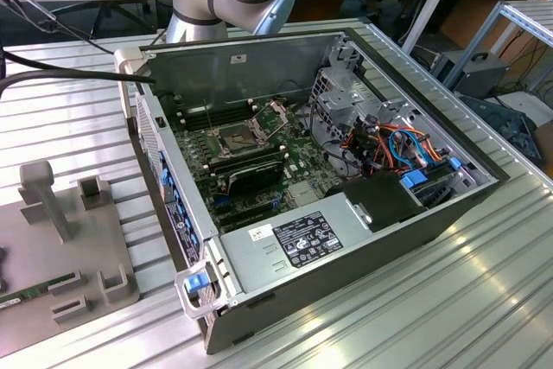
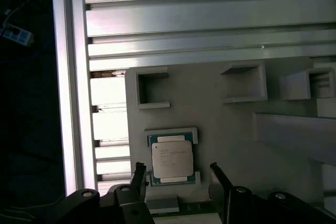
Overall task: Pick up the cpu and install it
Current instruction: 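Pick up the cpu and move it towards the insertion slot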
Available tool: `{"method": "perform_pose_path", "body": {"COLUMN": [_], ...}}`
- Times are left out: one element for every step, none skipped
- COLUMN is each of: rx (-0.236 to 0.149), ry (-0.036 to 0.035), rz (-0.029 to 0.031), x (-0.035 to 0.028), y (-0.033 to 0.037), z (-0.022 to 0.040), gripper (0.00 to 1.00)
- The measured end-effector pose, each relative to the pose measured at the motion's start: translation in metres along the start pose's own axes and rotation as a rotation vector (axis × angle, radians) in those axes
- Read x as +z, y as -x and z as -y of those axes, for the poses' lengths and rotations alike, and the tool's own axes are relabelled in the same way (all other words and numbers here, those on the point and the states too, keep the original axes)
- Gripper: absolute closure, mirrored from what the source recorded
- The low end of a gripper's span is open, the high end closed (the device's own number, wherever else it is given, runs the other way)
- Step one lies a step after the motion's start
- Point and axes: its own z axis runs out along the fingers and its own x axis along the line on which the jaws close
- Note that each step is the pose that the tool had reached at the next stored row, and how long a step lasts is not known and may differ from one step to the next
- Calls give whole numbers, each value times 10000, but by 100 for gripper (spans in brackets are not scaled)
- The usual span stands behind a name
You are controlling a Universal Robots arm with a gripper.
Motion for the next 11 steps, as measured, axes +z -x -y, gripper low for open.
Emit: {"method": "perform_pose_path", "body": {"rx": [0, 0, 0, 1, 0, 0, 0, 0, 0, 0, 0], "ry": [3, 4, 3, 3, 3, 4, 4, 4, 4, 4, 3], "rz": [0, 0, -1, -1, -1, -1, -1, -1, -1, -1, -2], "x": [5, 22, 41, 75, 95, 123, 141, 160, 194, 202, 202], "y": [-1, -1, -1, -1, -1, -2, -2, -2, -2, -2, -2], "z": [0, 1, 2, 3, 4, 5, 6, 7, 8, 9, 9], "gripper": [40, 40, 40, 40, 40, 40, 40, 40, 40, 40, 40]}}
